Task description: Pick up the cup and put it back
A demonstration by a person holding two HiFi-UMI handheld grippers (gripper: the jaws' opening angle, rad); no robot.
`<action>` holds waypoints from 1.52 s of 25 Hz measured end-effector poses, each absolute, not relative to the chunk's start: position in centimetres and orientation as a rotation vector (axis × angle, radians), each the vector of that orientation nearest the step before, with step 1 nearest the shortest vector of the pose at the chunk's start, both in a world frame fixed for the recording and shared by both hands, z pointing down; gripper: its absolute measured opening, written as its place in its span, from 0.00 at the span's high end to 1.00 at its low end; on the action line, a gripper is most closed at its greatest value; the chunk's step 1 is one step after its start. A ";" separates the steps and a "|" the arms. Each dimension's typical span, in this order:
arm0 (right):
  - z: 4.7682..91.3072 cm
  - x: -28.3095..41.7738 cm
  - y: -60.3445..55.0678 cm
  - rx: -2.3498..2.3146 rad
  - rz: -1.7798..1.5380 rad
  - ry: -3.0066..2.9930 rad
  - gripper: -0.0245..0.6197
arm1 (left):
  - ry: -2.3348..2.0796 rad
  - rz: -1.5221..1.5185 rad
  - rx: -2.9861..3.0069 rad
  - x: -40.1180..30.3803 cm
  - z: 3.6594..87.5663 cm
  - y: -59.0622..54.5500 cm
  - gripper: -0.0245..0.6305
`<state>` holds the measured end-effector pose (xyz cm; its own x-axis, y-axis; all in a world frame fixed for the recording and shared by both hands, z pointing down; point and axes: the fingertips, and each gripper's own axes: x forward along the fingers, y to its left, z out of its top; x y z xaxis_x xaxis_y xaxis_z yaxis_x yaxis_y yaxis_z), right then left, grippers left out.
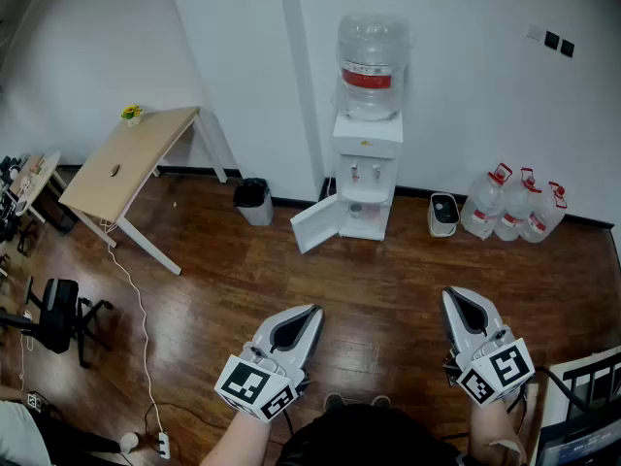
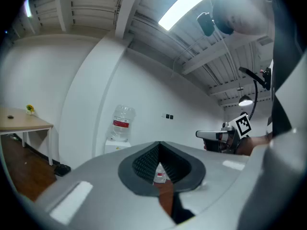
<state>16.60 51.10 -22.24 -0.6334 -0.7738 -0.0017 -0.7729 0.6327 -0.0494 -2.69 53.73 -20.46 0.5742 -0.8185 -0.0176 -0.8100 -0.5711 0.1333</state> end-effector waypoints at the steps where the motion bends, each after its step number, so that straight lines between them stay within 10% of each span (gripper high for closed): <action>1: -22.2 16.3 51.0 -1.337 -0.068 2.820 0.96 | -1.391 -0.117 2.688 -3.0 -20.4 53.6 0.90; 38: -20.9 11.7 25.6 -1.351 -0.040 2.860 0.96 | -1.380 -0.146 2.706 -6.4 -19.3 26.8 0.90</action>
<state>11.70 25.63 -20.85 -0.6348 -0.7721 0.0302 -0.7727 0.6347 -0.0136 -6.44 26.77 -19.34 0.5848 -0.8102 -0.0399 -0.8006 -0.5844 0.1327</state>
